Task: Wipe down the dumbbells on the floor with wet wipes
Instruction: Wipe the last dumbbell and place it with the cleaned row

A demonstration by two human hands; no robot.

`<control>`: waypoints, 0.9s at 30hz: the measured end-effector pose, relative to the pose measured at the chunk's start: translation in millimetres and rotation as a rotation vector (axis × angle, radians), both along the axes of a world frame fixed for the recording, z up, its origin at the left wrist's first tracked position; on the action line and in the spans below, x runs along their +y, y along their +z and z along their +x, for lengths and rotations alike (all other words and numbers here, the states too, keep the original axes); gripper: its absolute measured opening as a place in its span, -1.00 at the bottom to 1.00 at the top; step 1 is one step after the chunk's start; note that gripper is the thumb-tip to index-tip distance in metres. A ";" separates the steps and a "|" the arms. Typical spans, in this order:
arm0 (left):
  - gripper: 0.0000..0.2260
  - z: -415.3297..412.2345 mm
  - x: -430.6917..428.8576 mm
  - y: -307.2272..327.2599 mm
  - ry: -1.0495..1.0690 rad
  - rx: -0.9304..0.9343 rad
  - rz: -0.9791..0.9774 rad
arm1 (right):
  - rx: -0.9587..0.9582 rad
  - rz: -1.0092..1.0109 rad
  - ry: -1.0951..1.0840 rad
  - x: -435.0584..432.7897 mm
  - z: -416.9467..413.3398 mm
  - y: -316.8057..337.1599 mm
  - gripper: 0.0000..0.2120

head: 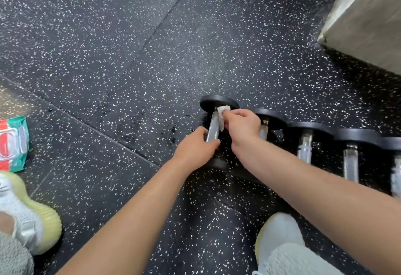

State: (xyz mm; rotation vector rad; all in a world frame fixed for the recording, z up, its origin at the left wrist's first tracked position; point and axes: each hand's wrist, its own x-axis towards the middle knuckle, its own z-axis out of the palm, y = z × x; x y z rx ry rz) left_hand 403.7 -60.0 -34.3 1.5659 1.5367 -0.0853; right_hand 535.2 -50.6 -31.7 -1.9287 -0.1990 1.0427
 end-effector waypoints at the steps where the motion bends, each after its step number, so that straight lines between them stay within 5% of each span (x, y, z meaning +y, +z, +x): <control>1: -0.72 4.0 -1.6 -3.5 -0.005 0.037 0.026 | 0.000 -0.009 -0.038 1.6 -3.9 -2.4 -0.86; 17: -0.76 4.1 -8.6 -15.5 0.038 0.038 0.075 | 0.240 -0.185 -0.149 22.3 -14.1 -10.1 -0.59; 22: -0.75 0.6 -5.8 -18.0 0.014 0.038 0.070 | 0.366 -0.130 -0.070 19.0 -2.0 -17.6 -0.67; 27: -0.77 8.5 -9.1 -15.5 0.005 0.067 0.106 | 0.249 -0.237 -0.050 30.0 -1.4 -9.1 -0.62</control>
